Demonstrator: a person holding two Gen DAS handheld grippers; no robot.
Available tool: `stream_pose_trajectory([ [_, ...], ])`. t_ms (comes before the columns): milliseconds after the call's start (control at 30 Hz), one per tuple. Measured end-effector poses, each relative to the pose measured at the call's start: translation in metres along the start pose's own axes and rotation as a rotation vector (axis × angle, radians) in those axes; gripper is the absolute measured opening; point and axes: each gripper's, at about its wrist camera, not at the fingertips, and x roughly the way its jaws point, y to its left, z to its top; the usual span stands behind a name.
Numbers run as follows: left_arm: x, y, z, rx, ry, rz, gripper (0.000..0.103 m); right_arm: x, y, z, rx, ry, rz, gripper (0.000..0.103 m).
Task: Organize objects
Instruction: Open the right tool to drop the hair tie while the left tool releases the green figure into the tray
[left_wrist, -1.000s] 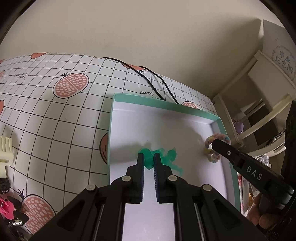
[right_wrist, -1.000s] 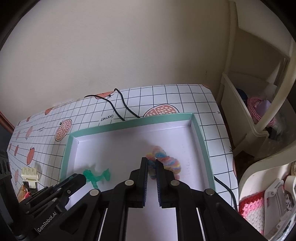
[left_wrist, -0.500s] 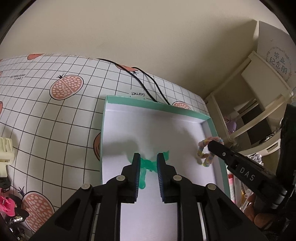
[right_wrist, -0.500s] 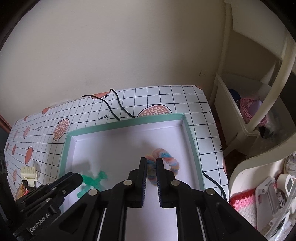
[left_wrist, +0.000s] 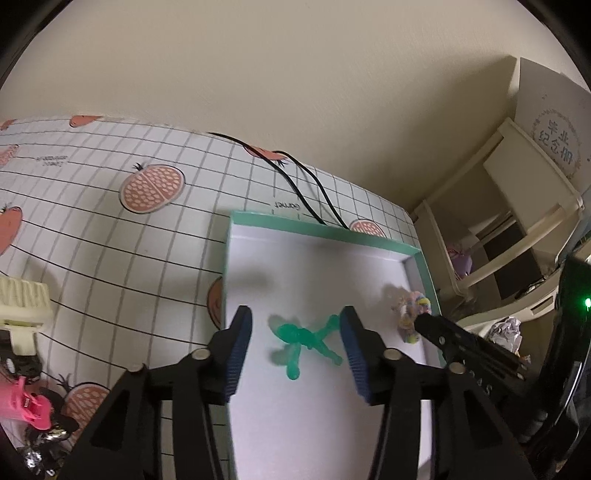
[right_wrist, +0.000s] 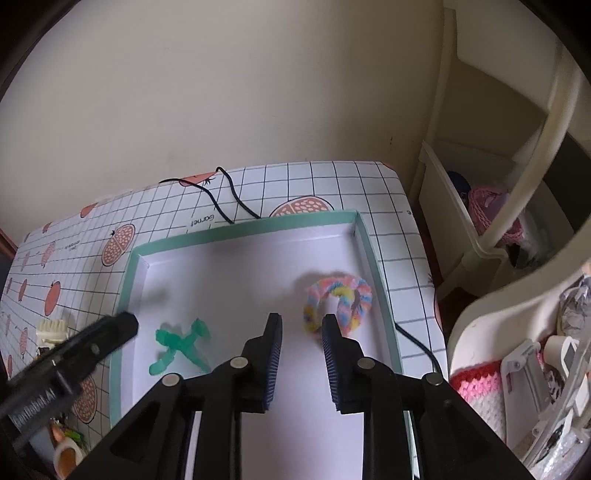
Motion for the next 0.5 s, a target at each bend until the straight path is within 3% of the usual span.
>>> stream_pose_trajectory([
  [100, -0.003, 0.004, 0.0, -0.009, 0.005, 0.022, 0.058, -0.001, 0.0, -0.007, -0.002, 0.005, -0.008, 0.027],
  [167, -0.004, 0.006, 0.0, -0.008, 0.005, 0.047, 0.059, -0.002, 0.001, -0.012, 0.004, 0.006, -0.011, 0.033],
  [500, -0.005, 0.01, -0.002, 0.015, 0.002, 0.114, 0.087, 0.0, 0.007, -0.027, 0.004, 0.005, -0.002, 0.066],
])
